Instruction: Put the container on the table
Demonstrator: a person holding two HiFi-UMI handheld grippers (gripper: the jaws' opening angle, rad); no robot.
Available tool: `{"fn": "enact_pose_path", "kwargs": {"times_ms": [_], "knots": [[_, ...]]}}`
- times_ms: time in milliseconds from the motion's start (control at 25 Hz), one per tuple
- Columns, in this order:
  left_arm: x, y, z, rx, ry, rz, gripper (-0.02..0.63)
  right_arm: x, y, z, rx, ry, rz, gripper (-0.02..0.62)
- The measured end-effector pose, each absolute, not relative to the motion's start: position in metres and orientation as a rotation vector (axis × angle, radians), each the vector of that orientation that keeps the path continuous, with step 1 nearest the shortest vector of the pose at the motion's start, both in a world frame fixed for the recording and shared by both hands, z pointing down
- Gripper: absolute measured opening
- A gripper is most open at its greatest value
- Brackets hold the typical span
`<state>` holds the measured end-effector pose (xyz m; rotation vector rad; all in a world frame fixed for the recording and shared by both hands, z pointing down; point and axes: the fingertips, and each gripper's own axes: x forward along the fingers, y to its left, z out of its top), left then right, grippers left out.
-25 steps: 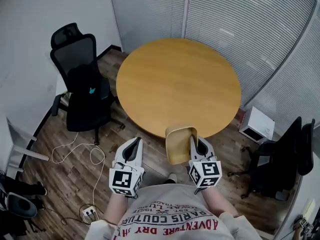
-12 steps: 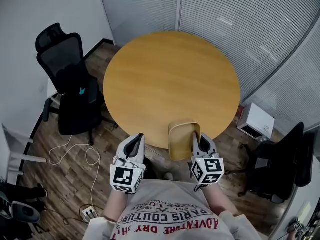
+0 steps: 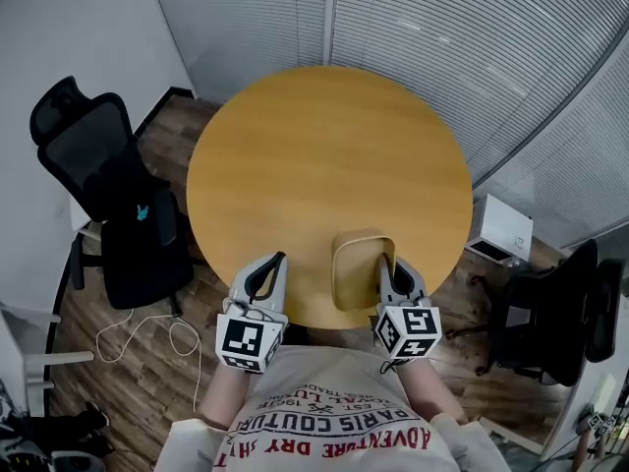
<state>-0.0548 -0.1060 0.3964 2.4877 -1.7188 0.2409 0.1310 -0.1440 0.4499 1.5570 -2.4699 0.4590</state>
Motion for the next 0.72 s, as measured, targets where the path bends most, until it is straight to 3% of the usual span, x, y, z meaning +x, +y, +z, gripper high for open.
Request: {"fn": "enact_pose_path", "kwargs": {"times_ms": [720], "knots": [[-0.124, -0.222, 0.435, 2.577, -1.471, 0.303, 0.012, 0.061, -0.240, 0.532, 1.635, -2.203, 0.677, 0.011]]}}
